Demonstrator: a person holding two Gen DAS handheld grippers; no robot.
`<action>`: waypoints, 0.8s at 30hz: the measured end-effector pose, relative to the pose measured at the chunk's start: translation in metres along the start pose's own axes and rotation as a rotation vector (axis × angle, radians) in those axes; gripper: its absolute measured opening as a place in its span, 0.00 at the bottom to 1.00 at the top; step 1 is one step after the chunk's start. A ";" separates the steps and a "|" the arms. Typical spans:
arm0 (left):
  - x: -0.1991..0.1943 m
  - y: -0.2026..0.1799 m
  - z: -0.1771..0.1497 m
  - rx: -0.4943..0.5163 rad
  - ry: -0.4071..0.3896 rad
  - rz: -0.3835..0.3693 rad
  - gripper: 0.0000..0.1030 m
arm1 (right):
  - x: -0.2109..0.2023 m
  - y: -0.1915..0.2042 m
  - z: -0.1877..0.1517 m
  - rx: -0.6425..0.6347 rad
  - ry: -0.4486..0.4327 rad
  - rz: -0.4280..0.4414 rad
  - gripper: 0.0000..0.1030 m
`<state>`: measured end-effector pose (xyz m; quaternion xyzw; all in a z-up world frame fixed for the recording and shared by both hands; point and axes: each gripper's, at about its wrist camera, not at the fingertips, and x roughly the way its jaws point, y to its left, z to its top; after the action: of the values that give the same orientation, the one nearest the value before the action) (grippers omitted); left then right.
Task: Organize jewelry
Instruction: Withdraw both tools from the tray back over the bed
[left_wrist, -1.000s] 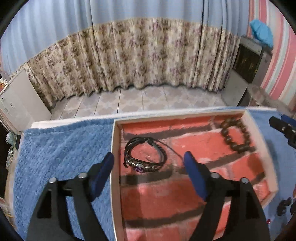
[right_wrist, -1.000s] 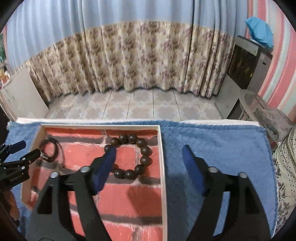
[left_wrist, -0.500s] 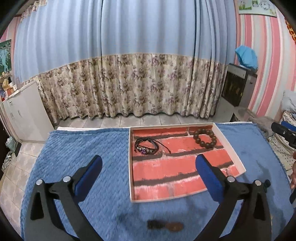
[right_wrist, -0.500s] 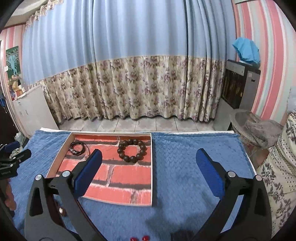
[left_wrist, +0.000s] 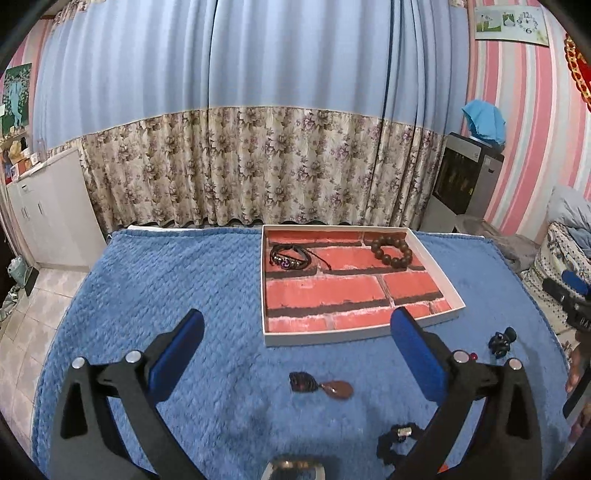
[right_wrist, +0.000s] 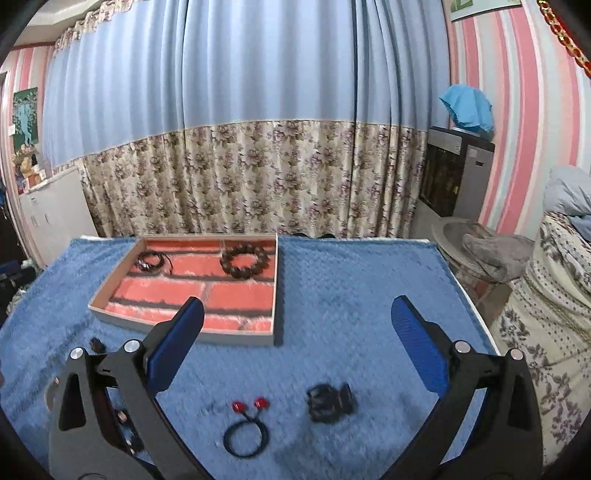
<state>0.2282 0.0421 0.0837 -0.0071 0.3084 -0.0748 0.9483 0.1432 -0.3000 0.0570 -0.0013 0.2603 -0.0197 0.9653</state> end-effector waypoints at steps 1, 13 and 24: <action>-0.002 0.001 -0.003 -0.005 0.000 -0.002 0.96 | -0.001 0.000 -0.005 -0.001 0.002 -0.003 0.96; 0.016 0.017 -0.037 -0.062 0.067 -0.005 0.96 | 0.008 0.009 -0.062 0.026 0.066 -0.015 0.96; 0.039 0.024 -0.055 -0.054 0.113 0.029 0.96 | 0.025 0.017 -0.085 0.019 0.128 -0.031 0.93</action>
<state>0.2302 0.0616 0.0147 -0.0240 0.3632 -0.0531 0.9299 0.1224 -0.2835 -0.0294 0.0050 0.3212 -0.0370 0.9463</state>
